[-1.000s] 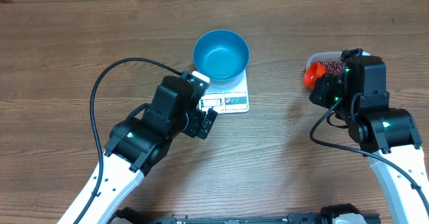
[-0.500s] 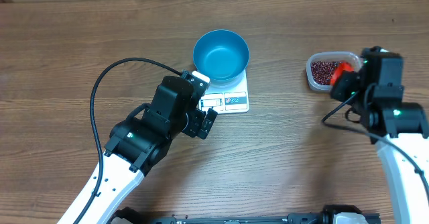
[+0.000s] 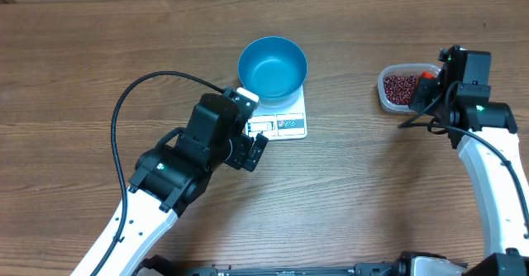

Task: Scoop item into bowl and weigh 150g on scale
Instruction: 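Move the right gripper with the scoop over the bean tub, then dip the red scoop into the beans with the right gripper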

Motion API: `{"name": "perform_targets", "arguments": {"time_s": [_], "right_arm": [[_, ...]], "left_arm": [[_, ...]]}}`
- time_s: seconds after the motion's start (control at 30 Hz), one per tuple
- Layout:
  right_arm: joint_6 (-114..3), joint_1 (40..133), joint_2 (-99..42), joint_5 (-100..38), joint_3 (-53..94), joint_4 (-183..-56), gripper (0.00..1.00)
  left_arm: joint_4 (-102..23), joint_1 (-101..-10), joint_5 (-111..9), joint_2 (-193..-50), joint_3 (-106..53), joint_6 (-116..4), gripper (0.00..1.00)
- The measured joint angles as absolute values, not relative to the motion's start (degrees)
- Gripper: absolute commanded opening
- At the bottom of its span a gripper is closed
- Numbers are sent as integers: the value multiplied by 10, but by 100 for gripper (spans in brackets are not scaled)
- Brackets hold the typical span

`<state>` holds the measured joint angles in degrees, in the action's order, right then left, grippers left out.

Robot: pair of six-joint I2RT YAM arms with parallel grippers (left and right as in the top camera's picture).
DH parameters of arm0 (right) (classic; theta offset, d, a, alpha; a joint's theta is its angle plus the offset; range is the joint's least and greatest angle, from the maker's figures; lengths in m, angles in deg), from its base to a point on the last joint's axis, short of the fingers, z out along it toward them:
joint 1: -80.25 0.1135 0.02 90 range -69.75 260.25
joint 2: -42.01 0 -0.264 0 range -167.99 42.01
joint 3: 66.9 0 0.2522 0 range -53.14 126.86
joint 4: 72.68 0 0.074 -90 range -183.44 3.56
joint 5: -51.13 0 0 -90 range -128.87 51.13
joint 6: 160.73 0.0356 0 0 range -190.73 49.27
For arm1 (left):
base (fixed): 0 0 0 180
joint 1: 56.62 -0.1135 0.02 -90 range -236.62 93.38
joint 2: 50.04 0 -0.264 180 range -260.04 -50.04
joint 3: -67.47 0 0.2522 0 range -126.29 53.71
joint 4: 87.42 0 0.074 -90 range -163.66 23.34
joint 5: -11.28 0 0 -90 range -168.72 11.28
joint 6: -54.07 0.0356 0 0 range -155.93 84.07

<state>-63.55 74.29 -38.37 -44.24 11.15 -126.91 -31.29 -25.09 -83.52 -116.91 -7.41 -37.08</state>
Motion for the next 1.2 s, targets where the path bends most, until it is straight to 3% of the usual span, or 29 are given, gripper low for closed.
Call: {"name": "perform_targets", "arguments": {"time_s": [0.9, 1.2], "right_arm": [[-848, 743, -465, -490, 112, -1218, 4], [-870, 729, -466, -486, 111, -1209, 4]], "left_arm": [[-313, -251, -835, -1169, -74, -371, 100], [-313, -251, -835, -1169, -74, -371, 100]]}}
